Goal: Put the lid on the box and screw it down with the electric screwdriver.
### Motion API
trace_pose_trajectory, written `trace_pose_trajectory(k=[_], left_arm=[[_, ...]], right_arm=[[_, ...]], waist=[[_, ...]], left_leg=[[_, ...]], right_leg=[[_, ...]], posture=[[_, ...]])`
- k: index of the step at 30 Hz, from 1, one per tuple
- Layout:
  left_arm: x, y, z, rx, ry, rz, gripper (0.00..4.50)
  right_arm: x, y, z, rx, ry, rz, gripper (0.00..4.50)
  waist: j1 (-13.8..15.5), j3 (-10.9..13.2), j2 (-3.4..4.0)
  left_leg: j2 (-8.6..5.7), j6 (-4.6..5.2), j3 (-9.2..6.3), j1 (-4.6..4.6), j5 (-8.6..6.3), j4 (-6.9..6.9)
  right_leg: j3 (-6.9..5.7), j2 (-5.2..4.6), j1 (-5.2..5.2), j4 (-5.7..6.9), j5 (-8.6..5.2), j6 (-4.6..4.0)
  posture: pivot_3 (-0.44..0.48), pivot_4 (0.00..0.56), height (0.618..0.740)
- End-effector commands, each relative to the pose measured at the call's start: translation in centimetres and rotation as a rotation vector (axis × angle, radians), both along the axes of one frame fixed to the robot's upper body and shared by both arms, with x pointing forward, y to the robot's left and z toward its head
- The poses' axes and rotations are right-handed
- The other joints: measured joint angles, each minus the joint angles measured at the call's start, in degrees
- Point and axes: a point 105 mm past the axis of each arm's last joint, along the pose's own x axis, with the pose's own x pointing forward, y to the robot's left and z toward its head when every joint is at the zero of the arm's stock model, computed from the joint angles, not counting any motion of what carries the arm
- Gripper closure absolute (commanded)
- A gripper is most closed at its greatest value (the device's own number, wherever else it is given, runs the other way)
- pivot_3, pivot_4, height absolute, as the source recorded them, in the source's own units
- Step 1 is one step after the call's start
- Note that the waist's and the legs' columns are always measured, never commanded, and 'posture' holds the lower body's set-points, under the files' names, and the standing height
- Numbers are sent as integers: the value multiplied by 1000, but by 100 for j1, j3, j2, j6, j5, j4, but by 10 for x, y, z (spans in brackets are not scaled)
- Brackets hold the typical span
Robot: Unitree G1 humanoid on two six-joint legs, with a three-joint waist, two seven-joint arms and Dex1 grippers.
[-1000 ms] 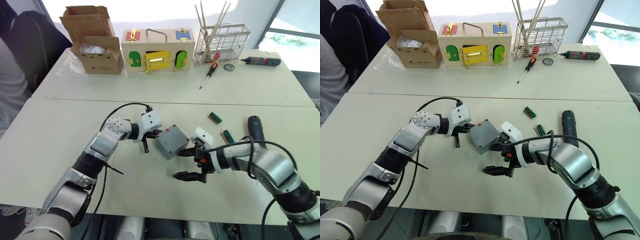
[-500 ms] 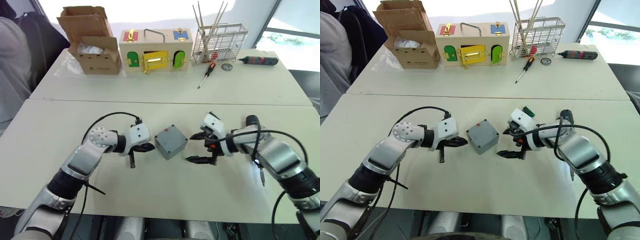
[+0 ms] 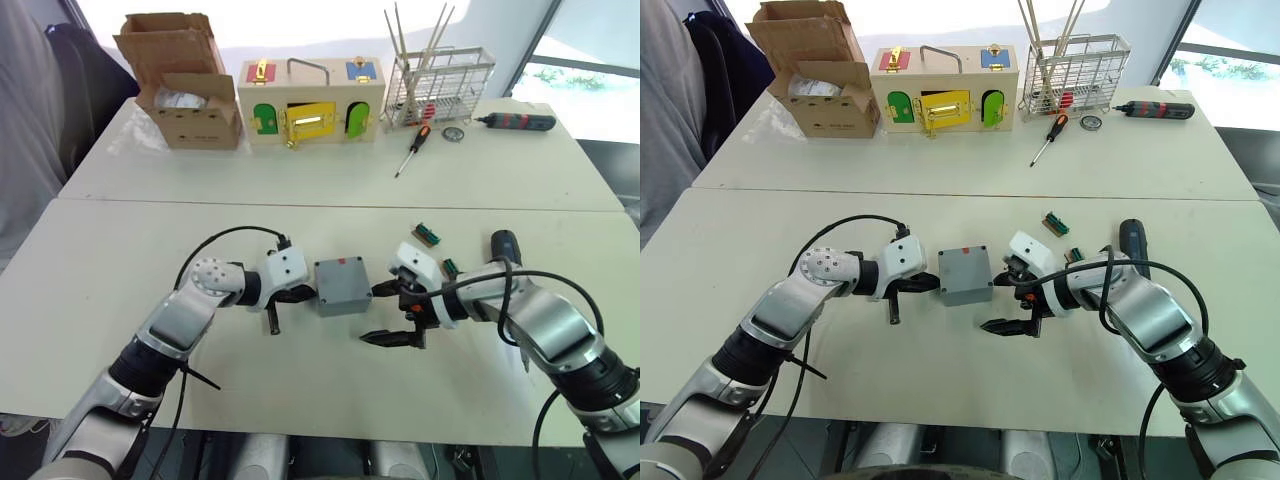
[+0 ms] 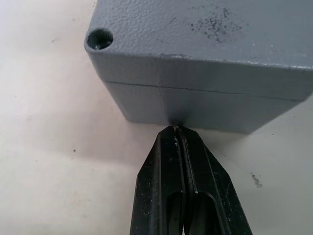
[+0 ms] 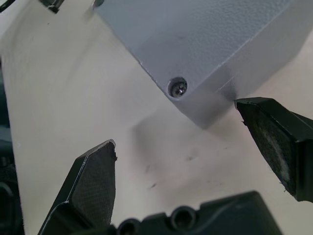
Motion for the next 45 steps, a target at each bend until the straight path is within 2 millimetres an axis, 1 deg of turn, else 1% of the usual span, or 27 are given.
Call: trace_pose_trajectory(k=[1,6,7,10,12,14,15,17,19,20,22,24,27,28,31,36,41,45], left_arm=[[4,-3,5,-4,-26,-5,4500],[7,-4,7,-11,-34,-5,4500],[6,-4,9,-15,-32,-7,4500],[4,6,15,2,-42,-7,4500],[7,18,25,3,-67,26,4500],[10,26,41,-48,-84,55,4500],[10,27,51,-91,-84,59,4500],[5,24,70,-193,-67,44,4500],[-1,17,84,-272,-43,10,4500],[-5,13,88,-295,-32,-11,4500],[-12,6,90,-305,-17,-52,4500],[-14,1,89,-298,-13,-69,4500],[-13,-6,87,-306,-8,-71,4500],[-12,-7,87,-308,-6,-71,4500],[-13,-11,84,-306,-1,-78,4500],[-14,-13,83,-302,-1,-83,4500],[-13,-8,85,-298,-7,-65,4500],[-13,-4,83,-289,-7,-48,4500]], right_arm=[[-6,9,10,34,-32,37,26],[-4,6,11,16,-51,18,26],[-2,3,13,3,-71,4,26],[9,-19,30,-16,-128,-94,26],[16,-36,48,10,-161,-188,26],[23,-55,68,66,-192,-299,26],[26,-62,76,105,-199,-349,26],[30,-76,84,175,-207,-440,26],[34,-88,83,213,-216,-513,26],[37,-94,78,203,-233,-548,26],[42,-104,67,186,-255,-608,26],[47,-112,59,174,-282,-655,26],[55,-125,52,184,-330,-738,714],[58,-129,51,195,-341,-763,1071],[65,-129,50,246,-362,-803,1980],[80,-117,42,289,-385,-802,1980],[94,-116,34,304,-388,-818,1980],[99,-113,33,312,-388,-810,1980]], waist=[[1,0,0],[7,0,0],[7,0,0],[6,0,0],[4,0,0],[3,1,0],[5,0,0],[17,0,-1],[38,-2,-5],[46,-3,-6],[74,-3,-6],[76,-3,-4],[75,-3,-5],[75,-3,-5],[74,-3,-5],[46,-3,-5],[5,-3,-4],[-27,-3,-4]], left_leg=[[0,0,0,0,0,1],[-1,0,0,0,0,1],[-1,0,0,0,0,2],[-1,0,0,0,0,2],[-2,0,0,-1,0,1],[0,0,0,-1,0,0],[1,0,0,-1,0,-1],[1,0,-1,-1,0,-1],[0,1,-1,-1,-1,-1],[0,1,-1,-1,-1,-1],[0,1,1,-1,-1,0],[-1,1,6,0,-1,1],[-1,0,9,0,0,1],[-1,-1,9,0,0,1],[0,-1,8,1,0,0],[0,-1,8,2,1,-1],[-1,-2,6,2,1,-1],[-1,-2,6,2,1,-2]], right_leg=[[0,0,0,0,0,0],[0,0,0,0,0,0],[0,0,0,1,0,0],[0,-1,0,0,0,0],[1,-2,0,0,0,0],[1,-1,-1,0,0,0],[1,-1,-2,0,0,0],[1,-1,-1,0,0,0],[1,-3,2,-1,0,0],[1,-3,3,-1,0,0],[2,-3,3,-1,0,0],[5,-3,2,0,0,0],[7,-2,0,2,0,0],[7,-2,0,2,0,0],[7,-1,0,3,0,0],[7,1,0,2,0,0],[5,-1,1,2,0,0],[5,0,0,2,0,0]], posture=[[0,150,735],[0,150,735],[0,150,735],[0,150,735],[0,150,735],[0,150,735],[0,150,735],[0,150,735],[0,150,735],[0,150,735],[0,150,735],[0,150,735],[0,150,735],[0,150,735],[0,150,735],[0,150,735],[0,150,735],[0,150,735]])
